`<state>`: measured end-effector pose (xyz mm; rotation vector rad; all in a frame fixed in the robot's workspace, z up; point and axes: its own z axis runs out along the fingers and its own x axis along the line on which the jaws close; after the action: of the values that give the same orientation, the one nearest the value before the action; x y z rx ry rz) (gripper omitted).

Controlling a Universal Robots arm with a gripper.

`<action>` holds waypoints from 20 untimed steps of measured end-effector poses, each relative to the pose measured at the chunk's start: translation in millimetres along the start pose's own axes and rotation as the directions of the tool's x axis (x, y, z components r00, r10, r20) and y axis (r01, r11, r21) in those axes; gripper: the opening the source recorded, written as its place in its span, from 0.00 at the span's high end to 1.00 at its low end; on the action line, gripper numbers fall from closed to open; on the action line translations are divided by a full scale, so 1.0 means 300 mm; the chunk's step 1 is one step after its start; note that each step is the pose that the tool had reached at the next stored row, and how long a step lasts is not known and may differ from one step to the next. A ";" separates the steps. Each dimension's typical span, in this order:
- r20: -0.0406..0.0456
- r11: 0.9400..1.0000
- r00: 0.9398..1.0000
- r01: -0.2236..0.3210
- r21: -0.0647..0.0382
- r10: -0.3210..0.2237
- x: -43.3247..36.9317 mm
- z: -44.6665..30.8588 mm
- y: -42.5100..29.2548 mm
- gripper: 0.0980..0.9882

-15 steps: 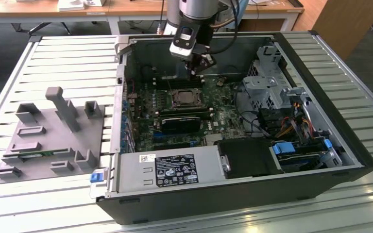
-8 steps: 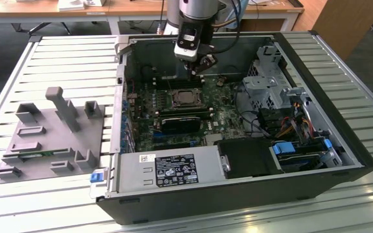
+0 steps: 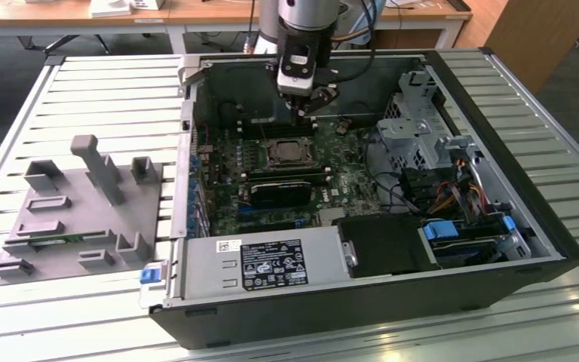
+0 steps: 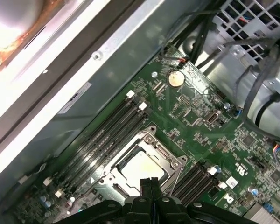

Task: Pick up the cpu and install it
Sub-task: 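Install the first cpu locking lever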

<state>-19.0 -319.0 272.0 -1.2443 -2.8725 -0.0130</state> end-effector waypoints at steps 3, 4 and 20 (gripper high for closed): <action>0.000 0.999 0.999 0.050 0.001 -0.050 0.000 0.000 0.000 0.99; 0.000 0.998 0.998 0.067 0.001 -0.067 0.000 0.000 0.000 0.99; -0.002 0.943 0.943 0.334 0.004 -0.334 0.000 0.005 -0.001 0.99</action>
<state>-19.4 -319.2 270.5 -0.7391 -3.0406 -0.0100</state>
